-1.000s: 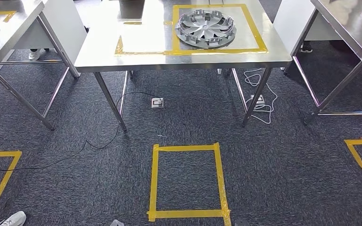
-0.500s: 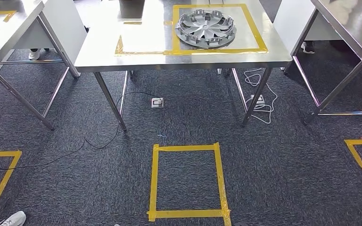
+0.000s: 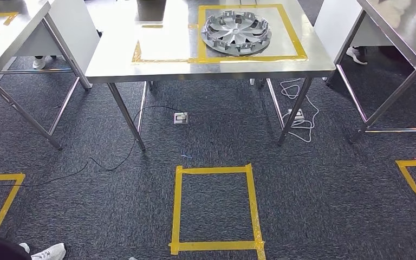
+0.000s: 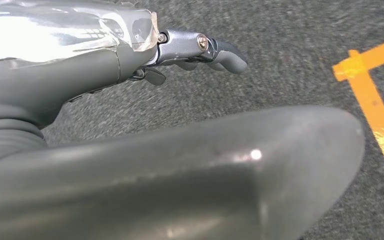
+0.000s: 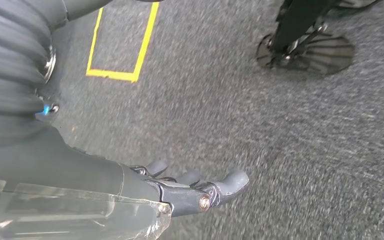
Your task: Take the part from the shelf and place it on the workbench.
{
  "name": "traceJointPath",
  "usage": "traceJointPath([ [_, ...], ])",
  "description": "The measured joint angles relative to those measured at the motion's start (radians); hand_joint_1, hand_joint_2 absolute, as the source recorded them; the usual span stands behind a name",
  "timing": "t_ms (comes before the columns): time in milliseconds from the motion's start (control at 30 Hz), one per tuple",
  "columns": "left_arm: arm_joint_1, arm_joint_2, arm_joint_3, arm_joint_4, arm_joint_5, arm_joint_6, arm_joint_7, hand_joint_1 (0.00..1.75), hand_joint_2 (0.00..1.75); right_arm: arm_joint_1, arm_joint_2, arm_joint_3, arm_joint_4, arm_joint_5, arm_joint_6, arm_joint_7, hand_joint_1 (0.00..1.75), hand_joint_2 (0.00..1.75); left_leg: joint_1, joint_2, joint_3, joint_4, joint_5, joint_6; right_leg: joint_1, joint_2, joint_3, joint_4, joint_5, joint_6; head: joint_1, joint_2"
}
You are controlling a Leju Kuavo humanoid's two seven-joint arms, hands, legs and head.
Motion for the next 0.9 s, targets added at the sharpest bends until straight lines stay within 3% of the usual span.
traceJointPath([
  [367,0.018,0.016,-0.002,0.009,0.007,-0.008,0.003,0.00,0.00,-0.004,-0.002,0.019,-0.017,-0.056,0.007,0.010,0.00,1.75,0.000,0.000,0.000,0.000,0.000,0.000,0.000,0.000,-0.001,0.000,0.000,0.000,0.000,0.000],
  [600,-0.033,0.034,-0.006,-0.008,-0.006,0.024,0.000,0.00,0.00,-0.008,0.016,0.018,-0.009,-0.091,0.023,0.008,0.00,1.75,0.000,0.000,0.000,0.000,0.001,0.000,0.000,0.000,-0.001,0.000,0.000,0.000,0.000,0.000],
  [900,-0.081,0.057,-0.027,-0.029,-0.053,0.009,0.069,0.00,0.00,-0.039,0.051,0.016,-0.010,-0.125,0.013,-0.021,0.00,1.75,0.000,0.000,0.000,0.000,0.001,0.000,0.000,0.000,-0.001,0.000,0.001,0.000,0.000,0.000],
])
